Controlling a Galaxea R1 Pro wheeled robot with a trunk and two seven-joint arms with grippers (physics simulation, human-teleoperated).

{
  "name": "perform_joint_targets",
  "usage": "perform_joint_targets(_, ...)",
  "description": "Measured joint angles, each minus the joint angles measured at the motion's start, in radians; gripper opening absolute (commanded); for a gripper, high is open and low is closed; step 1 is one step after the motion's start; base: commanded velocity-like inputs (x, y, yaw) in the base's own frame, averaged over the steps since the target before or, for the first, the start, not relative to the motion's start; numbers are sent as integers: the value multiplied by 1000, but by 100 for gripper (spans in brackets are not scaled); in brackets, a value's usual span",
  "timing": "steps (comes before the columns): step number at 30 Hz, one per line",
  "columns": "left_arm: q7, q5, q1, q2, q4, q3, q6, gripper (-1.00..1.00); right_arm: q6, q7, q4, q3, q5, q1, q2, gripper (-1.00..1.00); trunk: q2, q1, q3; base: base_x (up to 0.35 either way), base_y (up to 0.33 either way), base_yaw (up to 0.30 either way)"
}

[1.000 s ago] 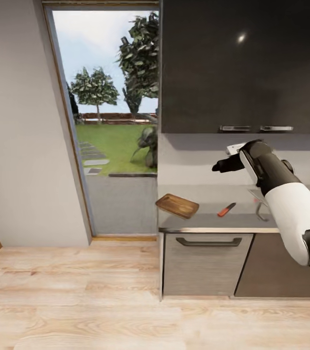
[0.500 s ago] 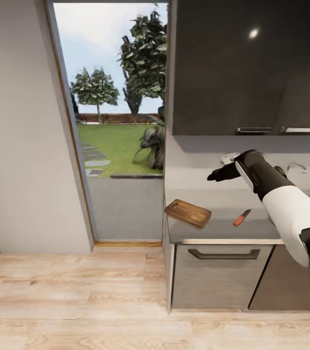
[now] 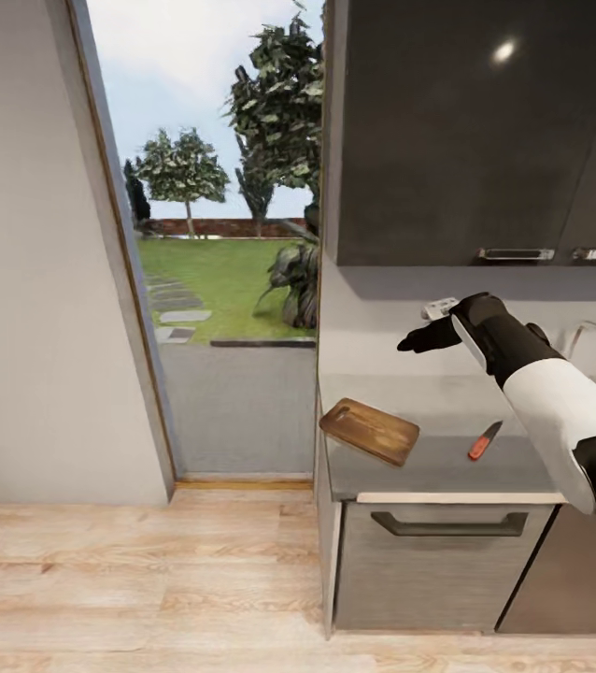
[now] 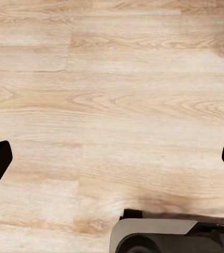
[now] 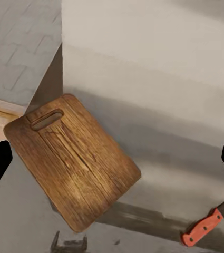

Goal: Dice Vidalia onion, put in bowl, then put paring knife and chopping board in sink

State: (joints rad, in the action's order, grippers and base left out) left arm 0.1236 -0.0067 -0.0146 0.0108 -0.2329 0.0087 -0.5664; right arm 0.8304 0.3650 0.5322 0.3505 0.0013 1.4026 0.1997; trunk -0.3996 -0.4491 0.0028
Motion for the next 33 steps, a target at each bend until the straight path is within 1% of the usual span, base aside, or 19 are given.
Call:
perform_joint_targets(5,0,0,0,0,0,0,0,100,-14,0,-30,2,0,-1,-2,100,0,0,0,321,3,0)
perform_joint_targets(7,0,0,0,2,0,0,0,100,-53,1,-60,4,0,-1,-3,100,0,0,0,321,46,0)
perform_joint_targets(11,0,0,0,7,0,0,0,100,-92,18,-97,11,0,-1,-4,100,0,0,0,321,74,0)
perform_joint_targets(13,0,0,0,8,0,0,0,100,-100,35,-114,22,1,-1,-4,100,0,0,0,322,83,0)
perform_joint_targets(16,0,1,0,9,0,0,0,100,-126,69,-135,65,1,-1,-4,100,0,0,0,303,71,0)
perform_joint_targets(17,0,1,0,9,0,0,-1,100,-130,74,-136,71,1,-1,-4,100,0,0,0,205,36,0)
perform_joint_targets(20,0,0,0,8,0,0,-3,100,-146,107,-139,94,1,-1,-5,100,0,0,0,86,15,0)
perform_joint_targets(22,0,0,0,8,0,0,-3,100,-152,147,-132,114,2,-1,-4,100,0,0,0,23,4,0)
perform_joint_targets(25,0,0,0,8,0,0,-3,100,-171,192,-127,170,4,-1,-3,100,0,-1,0,9,2,0)
perform_joint_targets(26,0,0,0,8,0,0,-3,100,-194,209,-126,202,4,-1,-3,100,0,-1,0,5,1,0)
perform_joint_targets(27,0,0,0,8,0,0,-3,100,-208,219,-126,219,4,-1,-3,100,0,-1,0,1,0,0)
perform_joint_targets(28,0,0,0,9,0,0,-3,100,-273,281,-124,319,5,-1,-2,100,0,-1,0,0,0,0)
perform_joint_targets(30,0,0,0,9,0,0,-3,100,-291,321,-123,355,6,-1,-1,100,0,-1,0,0,0,0)
perform_joint_targets(33,0,0,0,11,0,0,-2,100,-307,370,-114,377,10,-1,-2,100,0,-1,0,0,0,0)
